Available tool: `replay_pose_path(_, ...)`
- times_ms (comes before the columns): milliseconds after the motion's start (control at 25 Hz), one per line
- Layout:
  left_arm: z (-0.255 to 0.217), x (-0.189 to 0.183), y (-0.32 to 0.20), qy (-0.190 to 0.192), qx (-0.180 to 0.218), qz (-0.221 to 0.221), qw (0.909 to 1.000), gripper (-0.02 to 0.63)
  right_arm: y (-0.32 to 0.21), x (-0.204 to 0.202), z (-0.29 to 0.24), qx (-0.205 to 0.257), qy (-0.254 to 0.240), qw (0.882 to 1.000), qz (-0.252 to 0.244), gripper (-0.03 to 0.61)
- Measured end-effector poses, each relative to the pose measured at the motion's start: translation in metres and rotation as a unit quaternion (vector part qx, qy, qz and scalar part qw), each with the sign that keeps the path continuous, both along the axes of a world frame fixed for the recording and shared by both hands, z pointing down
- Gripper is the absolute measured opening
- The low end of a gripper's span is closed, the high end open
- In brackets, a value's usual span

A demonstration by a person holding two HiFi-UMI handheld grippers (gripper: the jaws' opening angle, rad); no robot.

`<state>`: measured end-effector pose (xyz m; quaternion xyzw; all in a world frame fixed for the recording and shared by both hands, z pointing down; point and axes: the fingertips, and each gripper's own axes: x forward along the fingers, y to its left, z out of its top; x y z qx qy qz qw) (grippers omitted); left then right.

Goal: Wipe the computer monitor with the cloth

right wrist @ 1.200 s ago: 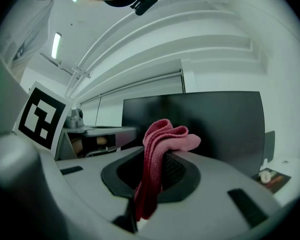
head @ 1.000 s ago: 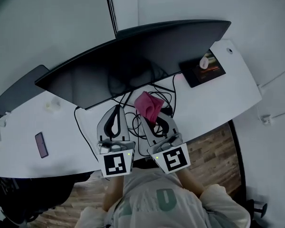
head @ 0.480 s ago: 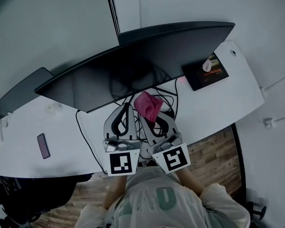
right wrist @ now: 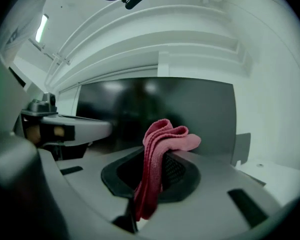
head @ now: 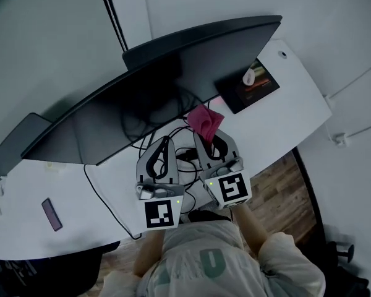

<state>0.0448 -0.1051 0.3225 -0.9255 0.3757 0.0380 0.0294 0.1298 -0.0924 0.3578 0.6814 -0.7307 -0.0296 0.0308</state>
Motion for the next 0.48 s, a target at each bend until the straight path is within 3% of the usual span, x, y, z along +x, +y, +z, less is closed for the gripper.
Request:
replay_pose_path(200,0.022,0.055,-0.016,-0.015,-0.013,0.047,0.9987,0.015,-0.018,0.104,0.033,-0.018,-0.025,0.994,0.104,0.057)
replay_pose_path(480,0.061,0.132,-0.043,-0.02,-0.04,0.092,0.9947,0.015,-0.041,0.218,0.097,-0.049,-0.061,0.972,0.221,0.057)
